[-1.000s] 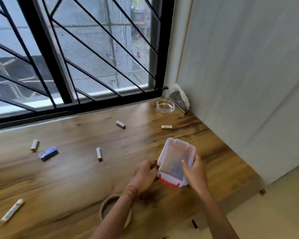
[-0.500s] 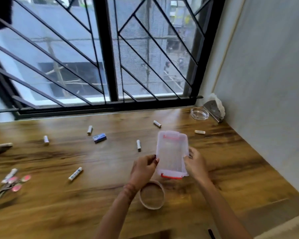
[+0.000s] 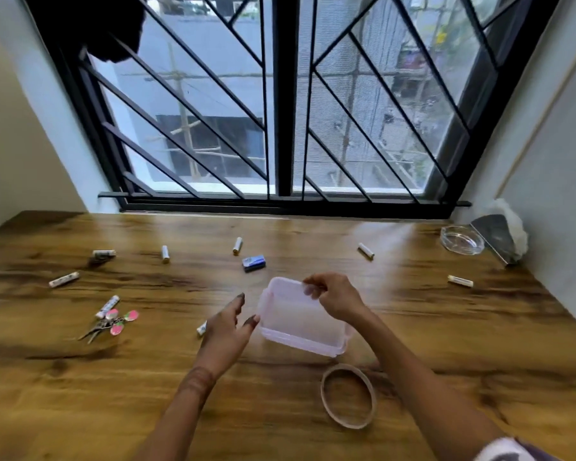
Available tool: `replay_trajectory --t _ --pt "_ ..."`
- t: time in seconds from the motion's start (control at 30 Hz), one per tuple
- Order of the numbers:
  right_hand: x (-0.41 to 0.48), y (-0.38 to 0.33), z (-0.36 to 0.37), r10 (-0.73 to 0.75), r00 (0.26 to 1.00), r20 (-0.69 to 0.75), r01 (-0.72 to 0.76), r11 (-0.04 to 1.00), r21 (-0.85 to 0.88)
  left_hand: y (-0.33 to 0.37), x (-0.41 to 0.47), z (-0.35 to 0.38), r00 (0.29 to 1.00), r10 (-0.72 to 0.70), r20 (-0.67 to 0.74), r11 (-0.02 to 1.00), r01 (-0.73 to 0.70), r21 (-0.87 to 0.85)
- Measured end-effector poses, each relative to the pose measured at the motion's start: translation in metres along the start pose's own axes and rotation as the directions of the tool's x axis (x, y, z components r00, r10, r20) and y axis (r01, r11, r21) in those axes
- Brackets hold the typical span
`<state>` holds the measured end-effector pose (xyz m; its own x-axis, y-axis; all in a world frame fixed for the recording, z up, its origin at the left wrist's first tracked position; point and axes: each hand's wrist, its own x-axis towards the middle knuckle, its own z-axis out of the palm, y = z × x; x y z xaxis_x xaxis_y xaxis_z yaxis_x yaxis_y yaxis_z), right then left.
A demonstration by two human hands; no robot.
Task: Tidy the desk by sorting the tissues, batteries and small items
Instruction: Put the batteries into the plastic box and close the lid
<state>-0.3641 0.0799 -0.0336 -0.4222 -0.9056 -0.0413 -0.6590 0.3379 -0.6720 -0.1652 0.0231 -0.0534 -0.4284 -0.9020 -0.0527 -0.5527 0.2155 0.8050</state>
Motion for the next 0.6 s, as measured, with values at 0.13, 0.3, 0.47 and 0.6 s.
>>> replay_trajectory --t 0.13,0.3,0.47,0.6 --pt "0.019 0.000 0.010 -0.030 0.990 0.135 0.027 0.999 0.020 0.000 0.005 0.003 1.000 -0.020 -0.012 0.999 0.019 -0.041" --pt "0.027 0.006 0.019 -0.060 0.981 0.182 0.047 0.996 0.074 0.004 0.010 0.012 0.998 -0.021 -0.062 0.999 0.019 -0.032" --pt "0.033 0.014 0.021 -0.084 0.972 0.217 0.067 0.994 0.084 0.004 0.017 0.016 0.983 -0.108 -0.148 0.994 0.111 0.012" --pt "0.047 0.022 0.013 -0.040 0.994 0.101 0.030 0.995 0.097 0.006 0.018 0.018 0.976 -0.131 -0.173 0.990 0.138 0.029"
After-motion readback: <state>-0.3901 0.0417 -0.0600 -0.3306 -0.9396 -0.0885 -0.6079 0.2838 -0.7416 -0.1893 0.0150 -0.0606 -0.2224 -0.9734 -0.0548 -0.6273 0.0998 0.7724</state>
